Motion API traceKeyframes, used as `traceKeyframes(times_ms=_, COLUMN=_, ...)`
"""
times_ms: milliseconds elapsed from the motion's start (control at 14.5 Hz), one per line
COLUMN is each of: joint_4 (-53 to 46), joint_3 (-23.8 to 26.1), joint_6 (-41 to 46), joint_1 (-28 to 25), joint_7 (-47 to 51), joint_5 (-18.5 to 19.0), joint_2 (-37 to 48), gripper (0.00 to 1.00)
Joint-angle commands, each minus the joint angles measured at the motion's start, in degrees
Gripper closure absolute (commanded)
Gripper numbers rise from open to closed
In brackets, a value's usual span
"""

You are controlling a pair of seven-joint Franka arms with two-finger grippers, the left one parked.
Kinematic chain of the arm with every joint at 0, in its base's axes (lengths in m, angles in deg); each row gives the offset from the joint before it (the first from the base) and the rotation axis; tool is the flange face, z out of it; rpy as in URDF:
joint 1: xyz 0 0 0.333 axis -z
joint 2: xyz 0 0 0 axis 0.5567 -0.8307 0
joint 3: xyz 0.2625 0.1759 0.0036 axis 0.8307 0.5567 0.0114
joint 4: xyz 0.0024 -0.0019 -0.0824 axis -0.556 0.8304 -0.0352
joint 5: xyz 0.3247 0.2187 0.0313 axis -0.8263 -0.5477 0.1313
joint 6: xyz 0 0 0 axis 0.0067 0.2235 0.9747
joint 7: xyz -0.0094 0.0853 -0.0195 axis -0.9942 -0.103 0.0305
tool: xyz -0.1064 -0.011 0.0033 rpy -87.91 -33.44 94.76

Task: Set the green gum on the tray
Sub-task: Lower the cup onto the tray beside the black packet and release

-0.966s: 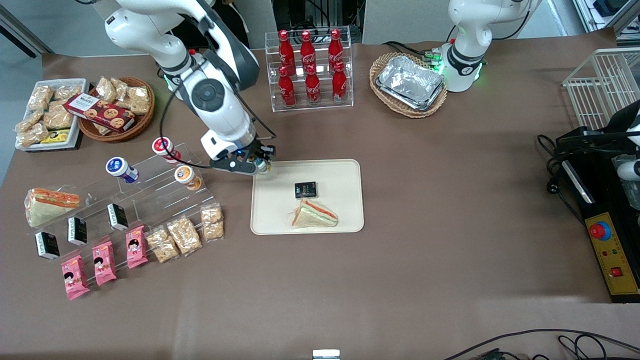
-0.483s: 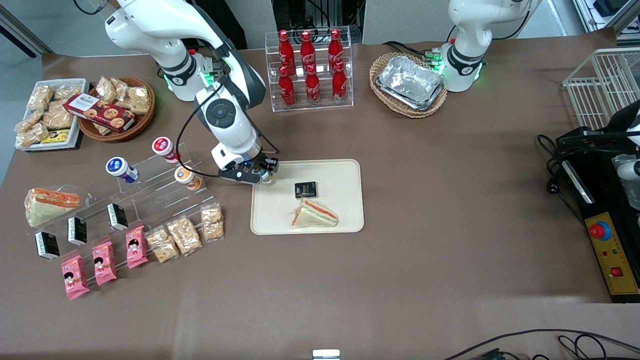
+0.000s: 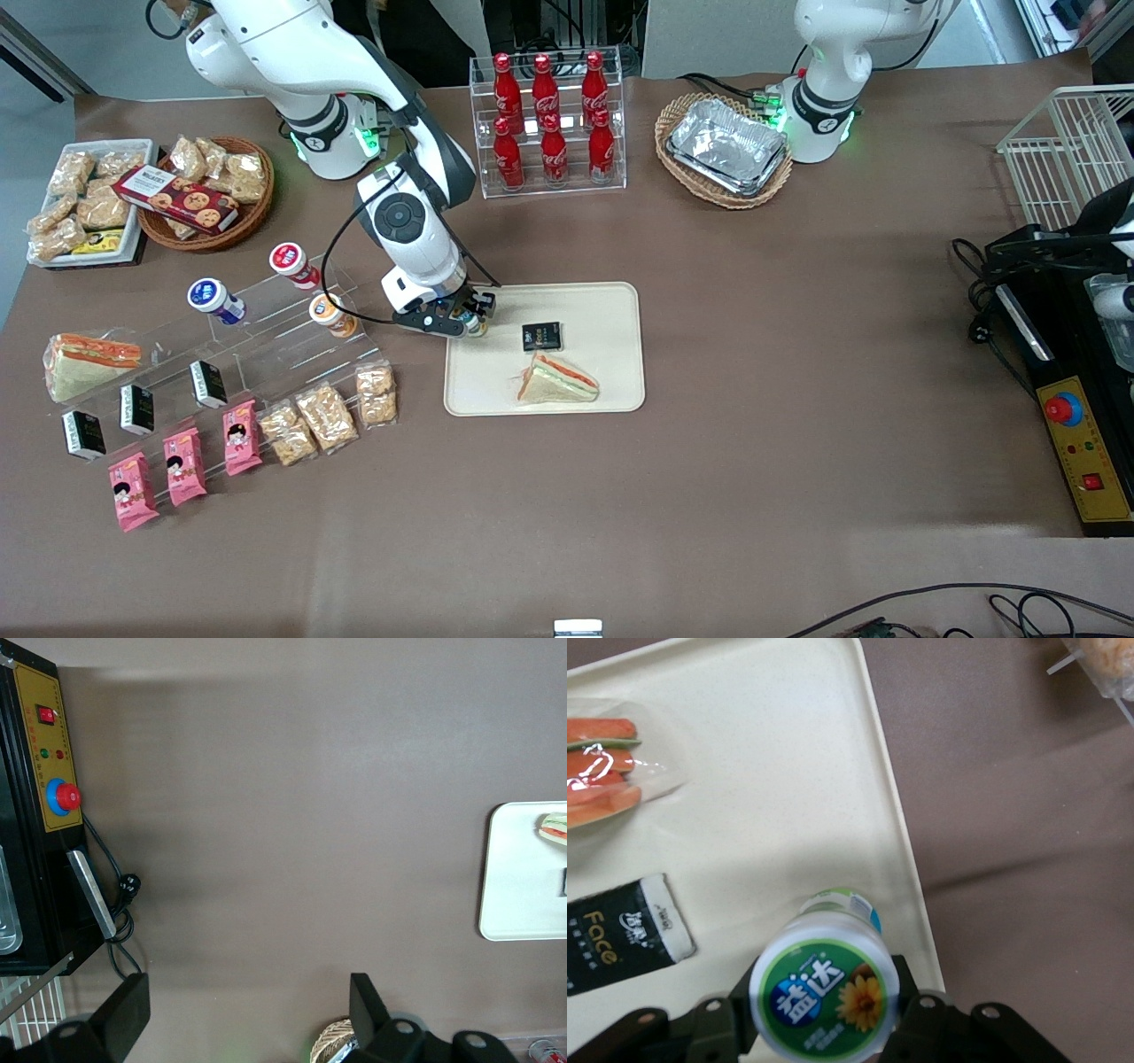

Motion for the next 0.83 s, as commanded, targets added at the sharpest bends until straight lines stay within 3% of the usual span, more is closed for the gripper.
traceKeyframes(times_ms=0, joint_4=0.04, joint_3=-0.16, joint_6=-1.41, joint_1=-0.17, joint_7=0.44, joint_5=-1.20, joint_2=-0.46, gripper=0.11)
traceKeyframes(times_ms=69, joint_4=0.04, joint_3=-0.16, joint_6=-1.41, joint_1=-0.17, joint_7=0.44, joint_5=-1.28, joint_2=-0.46, gripper=0.03)
traceKeyframes(times_ms=138, joint_4=0.04, joint_3=-0.16, joint_6=-1.41, joint_1=-0.08, joint_7=0.44, joint_5=-1.37, joint_2=-0.55, gripper=0.01)
traceKeyframes(times_ms=621, joint_4=-0.40, joint_3=-0.25, joint_6=-0.45, joint_1=0.44, joint_7=0.00, joint_5=-1.37, joint_2=0.76, gripper=0.01)
traceKeyframes(times_ms=759, joint_4=-1.97, joint_3=-0.43, joint_6=4.53, joint_1=1.14, joint_7=-0.26, joint_5=-1.46, joint_2=3.65, gripper=0.01)
